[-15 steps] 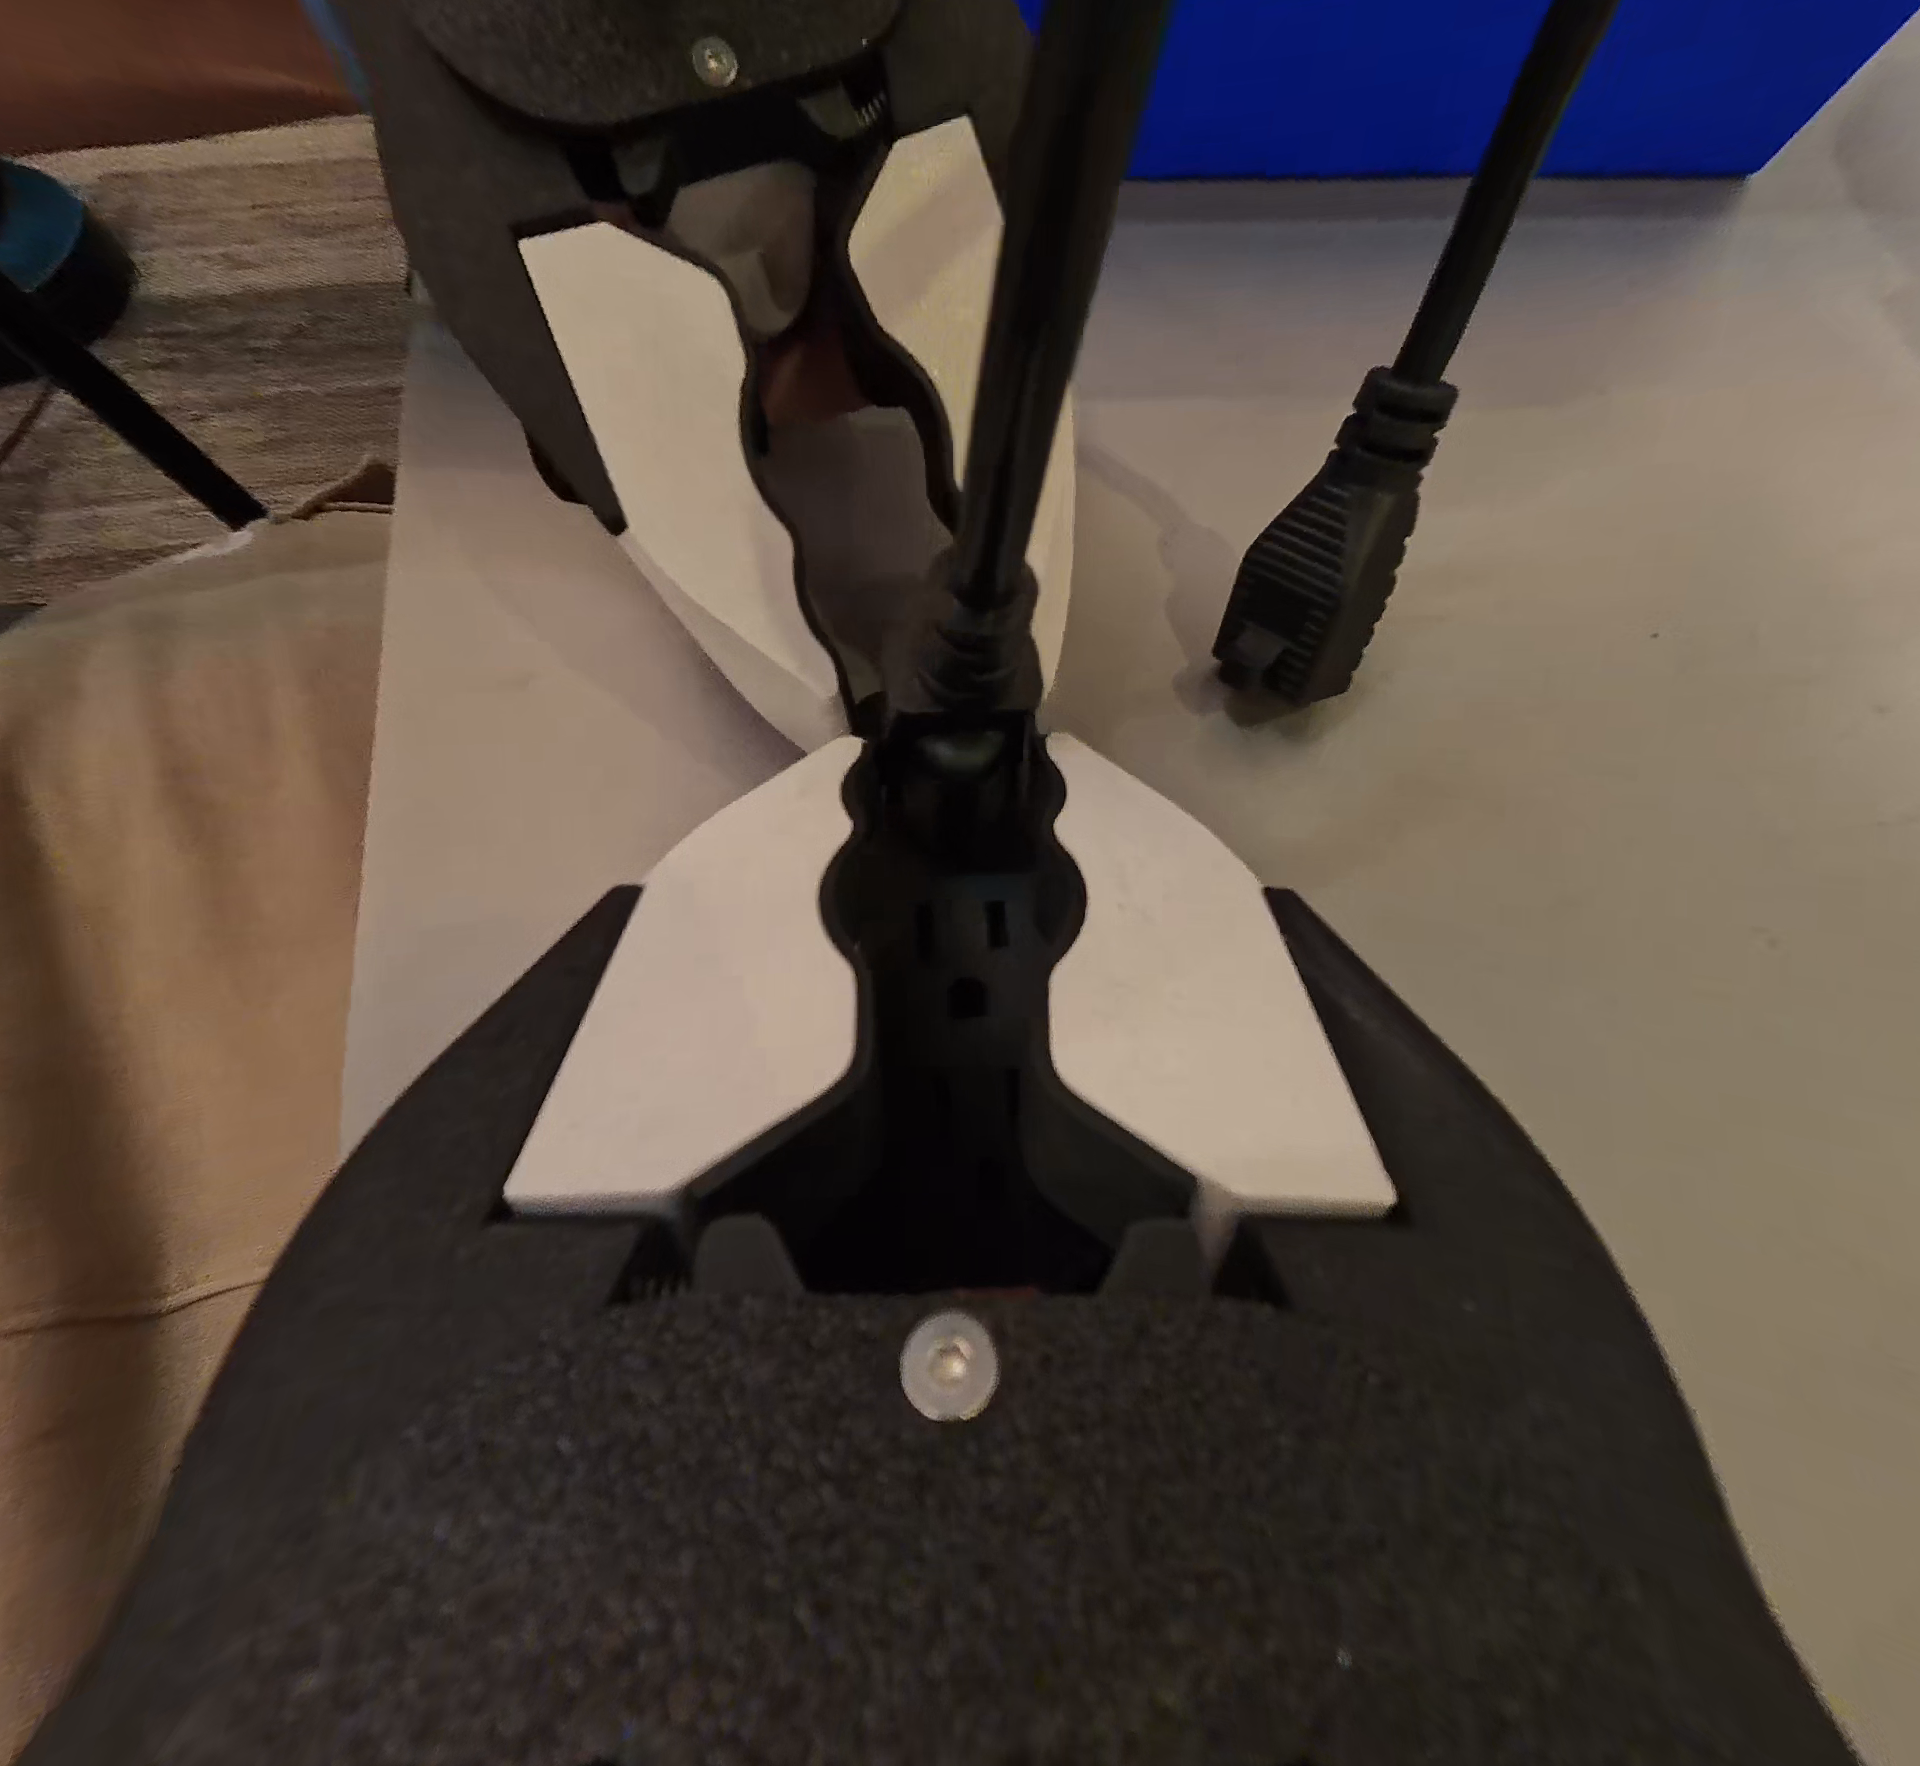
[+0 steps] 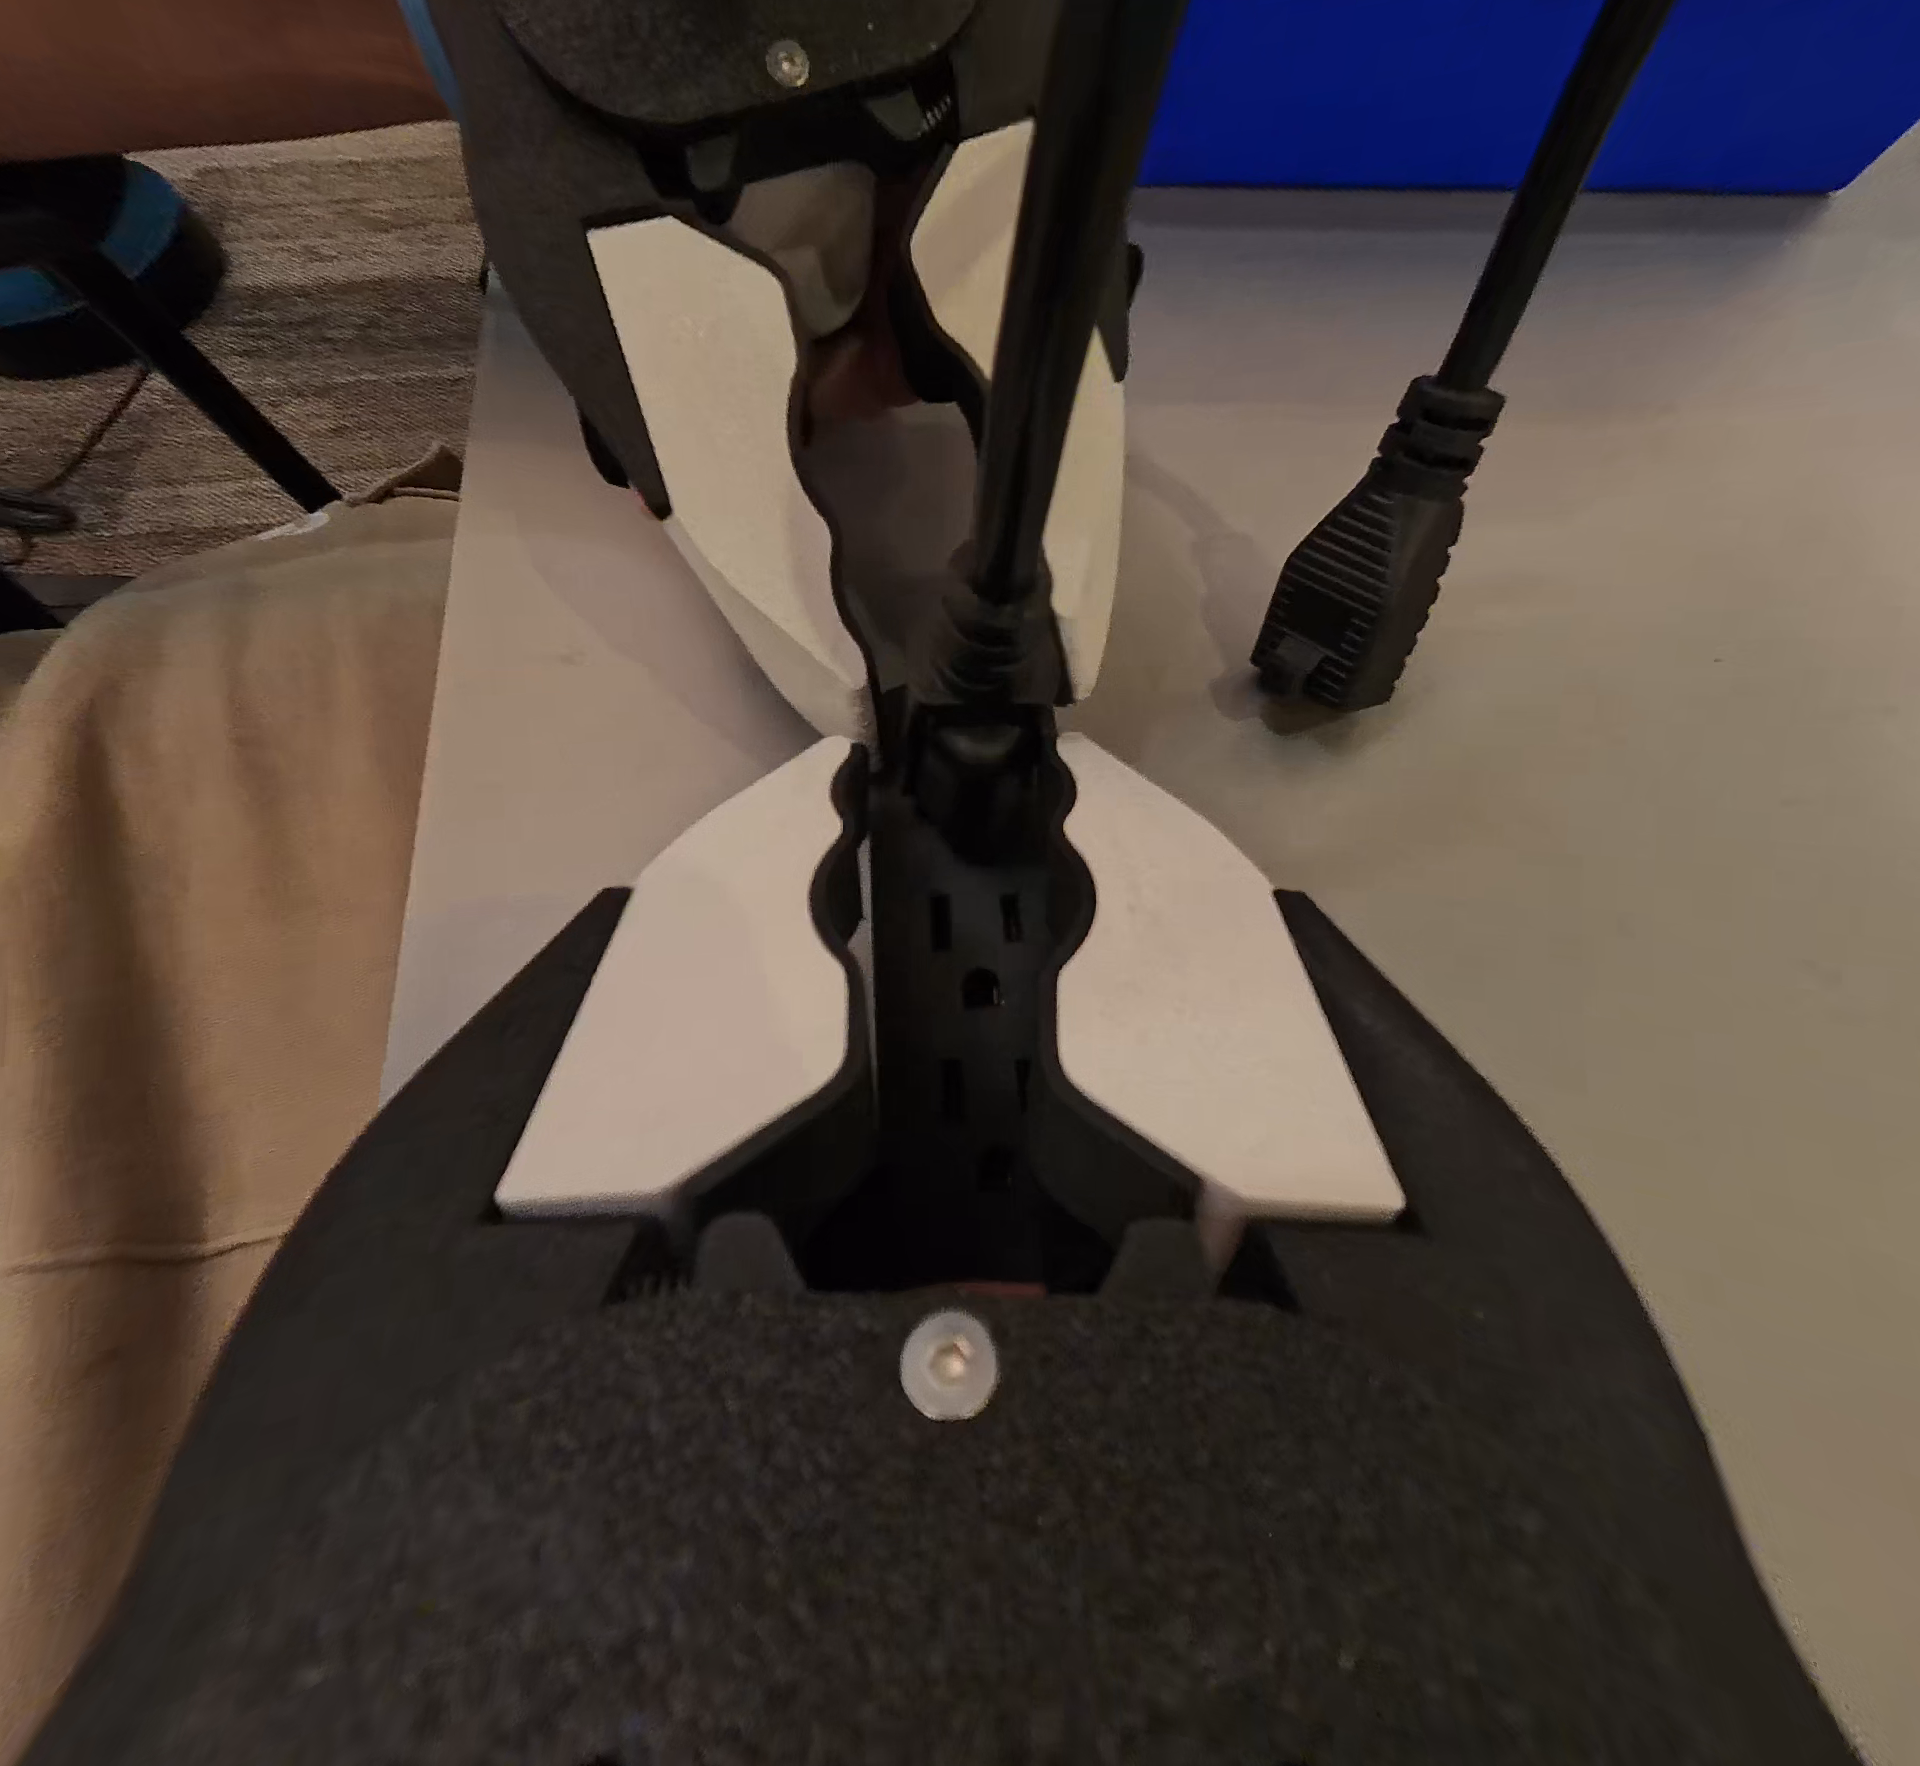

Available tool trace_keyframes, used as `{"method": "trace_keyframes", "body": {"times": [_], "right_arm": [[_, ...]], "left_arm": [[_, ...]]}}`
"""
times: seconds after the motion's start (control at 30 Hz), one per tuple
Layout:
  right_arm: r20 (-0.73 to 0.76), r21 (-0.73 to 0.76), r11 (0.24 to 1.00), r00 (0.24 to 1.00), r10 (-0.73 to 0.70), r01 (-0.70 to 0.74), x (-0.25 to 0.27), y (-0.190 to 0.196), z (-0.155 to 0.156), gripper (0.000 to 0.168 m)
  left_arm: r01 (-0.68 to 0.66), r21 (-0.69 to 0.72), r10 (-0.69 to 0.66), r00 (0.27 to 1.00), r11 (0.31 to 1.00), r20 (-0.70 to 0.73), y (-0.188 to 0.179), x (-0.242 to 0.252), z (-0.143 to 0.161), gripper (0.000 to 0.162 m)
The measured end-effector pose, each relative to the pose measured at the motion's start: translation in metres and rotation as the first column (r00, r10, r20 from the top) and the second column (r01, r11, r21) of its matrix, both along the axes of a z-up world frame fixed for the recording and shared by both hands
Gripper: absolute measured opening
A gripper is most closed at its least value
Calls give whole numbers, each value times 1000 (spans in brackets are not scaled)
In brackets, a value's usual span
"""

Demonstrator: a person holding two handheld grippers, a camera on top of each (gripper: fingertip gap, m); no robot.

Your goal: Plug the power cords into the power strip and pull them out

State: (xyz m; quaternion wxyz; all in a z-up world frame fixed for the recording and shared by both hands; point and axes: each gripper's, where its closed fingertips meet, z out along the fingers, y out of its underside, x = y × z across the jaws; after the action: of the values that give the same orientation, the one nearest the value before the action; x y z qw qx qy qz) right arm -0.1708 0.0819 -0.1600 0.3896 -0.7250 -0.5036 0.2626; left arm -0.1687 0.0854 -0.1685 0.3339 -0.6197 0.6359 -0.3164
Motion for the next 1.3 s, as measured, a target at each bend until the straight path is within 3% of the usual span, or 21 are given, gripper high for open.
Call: {"method": "trace_keyframes", "body": {"times": [0.17,0.3,0.6,0.8,1.1,1.3], "right_arm": [[71,-97,990,992,109,-102,2,-6,-10,35],[40,-134,980,987,155,-148,1,-7,-9,34],[-65,-234,952,980,186,-196,5,-7,-3,29],[-35,-160,964,978,207,-210,5,-10,-4,25],[23,-51,988,988,150,-149,9,-7,-5,26],[69,-79,984,984,165,-159,13,-11,-6,27]], "left_arm": [[44,-28,-45,999,999,-11,-2,8,-1,38],[91,18,-91,996,996,-10,-8,8,0,29],[122,-18,-122,992,992,10,-8,10,2,29],[154,-48,-155,988,987,-12,-12,11,0,30],[95,16,-94,994,995,-53,-12,11,-1,25],[97,-28,-97,995,995,-17,-16,15,-1,26]]}}
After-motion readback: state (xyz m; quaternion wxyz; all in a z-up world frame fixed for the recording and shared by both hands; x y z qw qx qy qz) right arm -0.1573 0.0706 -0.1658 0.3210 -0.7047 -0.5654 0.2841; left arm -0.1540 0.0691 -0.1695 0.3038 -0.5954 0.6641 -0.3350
